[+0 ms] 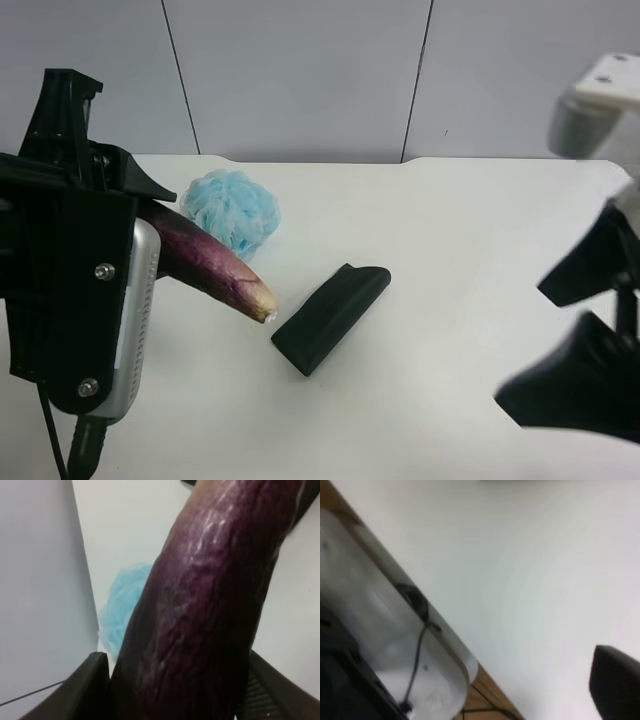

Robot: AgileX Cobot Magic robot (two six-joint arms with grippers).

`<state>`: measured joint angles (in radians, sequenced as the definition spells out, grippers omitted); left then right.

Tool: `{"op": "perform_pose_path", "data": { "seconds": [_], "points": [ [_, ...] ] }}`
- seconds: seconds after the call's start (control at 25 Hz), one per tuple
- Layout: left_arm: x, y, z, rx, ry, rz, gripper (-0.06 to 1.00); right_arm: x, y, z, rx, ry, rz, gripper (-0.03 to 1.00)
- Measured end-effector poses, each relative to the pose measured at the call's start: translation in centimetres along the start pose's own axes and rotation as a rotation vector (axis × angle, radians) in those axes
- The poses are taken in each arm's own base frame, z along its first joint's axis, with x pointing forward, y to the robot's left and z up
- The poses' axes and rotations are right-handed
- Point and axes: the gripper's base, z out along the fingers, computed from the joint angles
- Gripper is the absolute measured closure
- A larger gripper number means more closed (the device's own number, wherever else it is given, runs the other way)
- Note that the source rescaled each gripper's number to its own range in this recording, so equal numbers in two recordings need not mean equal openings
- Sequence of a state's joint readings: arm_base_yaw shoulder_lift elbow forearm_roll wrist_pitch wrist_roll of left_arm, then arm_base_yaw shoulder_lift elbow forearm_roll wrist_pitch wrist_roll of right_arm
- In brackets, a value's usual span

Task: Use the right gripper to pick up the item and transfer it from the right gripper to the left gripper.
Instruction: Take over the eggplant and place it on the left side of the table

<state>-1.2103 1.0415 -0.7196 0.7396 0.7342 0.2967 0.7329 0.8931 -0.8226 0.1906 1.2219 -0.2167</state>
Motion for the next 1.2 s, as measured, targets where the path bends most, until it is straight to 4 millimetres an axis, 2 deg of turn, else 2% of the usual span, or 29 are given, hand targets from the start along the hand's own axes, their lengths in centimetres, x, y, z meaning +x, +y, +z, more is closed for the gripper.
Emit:
{"op": "perform_pose_path", "data": {
  "seconds": [0.2, 0.4, 0.6, 1.2],
  "points": [
    [0.0, -0.1, 0.0, 0.015, -0.005, -0.017, 0.94, 5.5, 0.3, 0.8, 0.048, -0.022, -0.018, -0.03],
    [0.0, -0.2, 0.0, 0.017, -0.005, -0.022, 0.94, 8.4, 0.5, 1.0, 0.101, -0.205, -0.025, -0.03],
    [0.0, -0.2, 0.0, 0.017, -0.005, -0.022, 0.94, 9.7, 0.4, 0.1, 0.160, -0.353, -0.003, -0.03],
    [-0.1, -0.2, 0.0, 0.021, -0.006, -0.027, 0.94, 10.0, 0.2, -0.1, 0.186, -0.369, 0.041, -0.03]
  ]
}}
